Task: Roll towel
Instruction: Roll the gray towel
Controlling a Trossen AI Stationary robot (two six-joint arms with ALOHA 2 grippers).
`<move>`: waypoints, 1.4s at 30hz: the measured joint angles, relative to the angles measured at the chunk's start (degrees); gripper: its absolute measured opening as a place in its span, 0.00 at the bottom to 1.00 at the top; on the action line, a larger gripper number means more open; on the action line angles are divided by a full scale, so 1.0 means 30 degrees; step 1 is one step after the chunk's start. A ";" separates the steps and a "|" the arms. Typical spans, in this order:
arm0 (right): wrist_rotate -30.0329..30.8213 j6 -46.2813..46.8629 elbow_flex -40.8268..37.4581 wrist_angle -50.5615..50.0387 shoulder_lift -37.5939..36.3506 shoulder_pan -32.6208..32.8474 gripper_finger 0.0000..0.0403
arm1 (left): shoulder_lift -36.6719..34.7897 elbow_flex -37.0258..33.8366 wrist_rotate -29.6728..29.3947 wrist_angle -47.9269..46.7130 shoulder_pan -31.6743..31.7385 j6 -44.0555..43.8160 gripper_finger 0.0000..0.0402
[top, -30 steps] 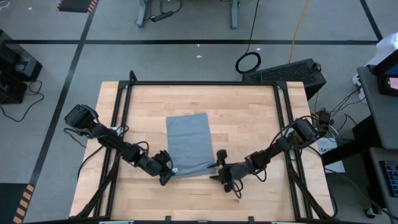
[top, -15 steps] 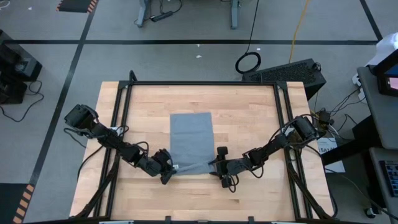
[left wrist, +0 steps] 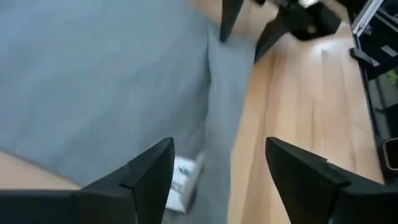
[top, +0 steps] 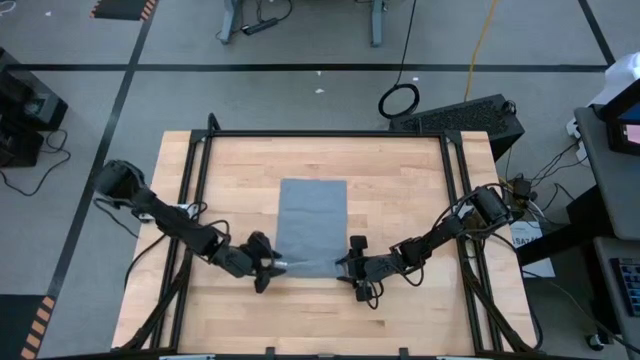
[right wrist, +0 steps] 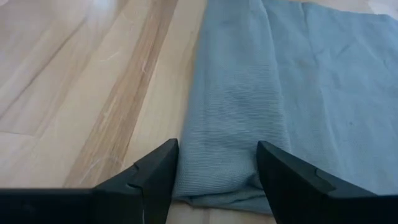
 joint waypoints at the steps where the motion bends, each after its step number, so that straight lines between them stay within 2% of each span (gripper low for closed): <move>1: 0.0004 0.0000 0.0000 -0.0023 0.0000 0.0000 0.53 | -0.0323 0.0000 -0.0241 -0.0244 -0.0040 0.0477 0.64; 7: 0.0007 0.0260 0.0000 -0.0077 0.0000 0.0000 0.53 | -0.0881 0.0000 -0.0194 -0.2798 -0.0816 0.0774 0.64; 11: 0.0004 0.0408 -0.0007 -0.0074 0.0015 0.0000 0.53 | -0.0505 0.0000 -0.0201 -0.2219 -0.1748 0.1752 0.64; 15: -0.0014 0.0408 -0.0015 -0.0012 0.0022 0.0000 0.53 | 0.0243 0.0007 -0.1119 -0.2126 -0.1968 0.1884 0.59; 20: -0.0029 0.0408 -0.0015 0.0010 0.0029 0.0010 0.53 | 0.1371 0.0007 -0.1578 -0.1993 -0.1907 0.2332 0.44; 25: 0.0027 0.0403 -0.0022 0.0039 0.0029 0.0181 0.53 | 0.1537 0.0007 -0.1611 -0.1167 -0.1800 0.2773 0.18; 27: 0.0062 0.0401 -0.0025 0.0021 -0.0014 0.0371 0.53 | 0.1368 0.0007 -0.1130 -0.0517 -0.1797 0.2799 0.06; 28: 0.0061 0.0401 -0.0029 -0.0062 -0.0099 0.0538 0.53 | 0.1243 0.0007 -0.0778 -0.0252 -0.1736 0.2551 0.04; 33: -0.1136 0.0024 -0.0095 -0.0483 -0.0955 0.1938 0.53 | 0.0969 0.0007 0.2265 0.0890 -0.1019 0.0534 0.04; 36: -0.0963 0.0008 -0.0080 -0.0752 -0.1732 0.2726 0.53 | 0.0969 0.0015 0.3120 0.0804 -0.0253 -0.0226 0.04; 39: 0.1252 0.1259 -0.0059 -0.1654 -0.2167 0.3314 0.53 | 0.1040 0.0015 0.4066 0.0857 0.0664 -0.0223 0.04; 42: 0.3849 0.4467 -0.0073 -0.1914 -0.2261 0.3557 0.53 | 0.1056 0.0015 0.5039 0.0808 0.1436 -0.0089 0.04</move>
